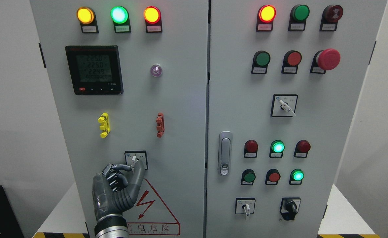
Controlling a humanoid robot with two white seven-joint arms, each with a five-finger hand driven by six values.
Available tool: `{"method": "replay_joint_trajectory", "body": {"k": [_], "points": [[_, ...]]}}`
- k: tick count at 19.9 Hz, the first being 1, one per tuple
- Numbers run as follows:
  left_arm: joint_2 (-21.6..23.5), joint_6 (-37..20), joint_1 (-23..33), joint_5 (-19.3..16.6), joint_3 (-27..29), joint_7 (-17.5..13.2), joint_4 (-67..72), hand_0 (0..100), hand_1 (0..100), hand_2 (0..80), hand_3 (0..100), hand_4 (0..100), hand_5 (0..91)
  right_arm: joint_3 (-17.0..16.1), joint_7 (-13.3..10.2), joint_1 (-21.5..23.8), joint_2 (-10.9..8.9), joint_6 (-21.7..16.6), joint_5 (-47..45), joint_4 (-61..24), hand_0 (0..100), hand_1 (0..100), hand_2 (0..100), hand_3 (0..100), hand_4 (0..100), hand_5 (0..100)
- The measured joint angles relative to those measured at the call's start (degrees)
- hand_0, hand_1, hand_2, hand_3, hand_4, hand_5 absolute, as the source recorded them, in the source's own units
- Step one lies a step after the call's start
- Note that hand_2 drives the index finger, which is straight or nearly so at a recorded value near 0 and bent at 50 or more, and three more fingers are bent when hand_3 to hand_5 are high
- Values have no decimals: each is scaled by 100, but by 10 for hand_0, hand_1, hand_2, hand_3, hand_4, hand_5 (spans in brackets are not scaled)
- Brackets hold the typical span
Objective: Turn on light switch 1
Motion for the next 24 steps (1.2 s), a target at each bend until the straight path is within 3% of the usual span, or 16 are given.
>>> {"method": "replay_joint_trajectory", "body": {"k": [17,24], "points": [[0,51,-39,1,-9,0,1,261,640,613,1000,1000,875,0,1,0,0,0,0,0,0,0,0,0,0,0],[2,51,-34,5,-15,0,1,348,610,616,1000,1000,875,1,1,0,0,0,0,0,0,0,0,0,0,0]]}}
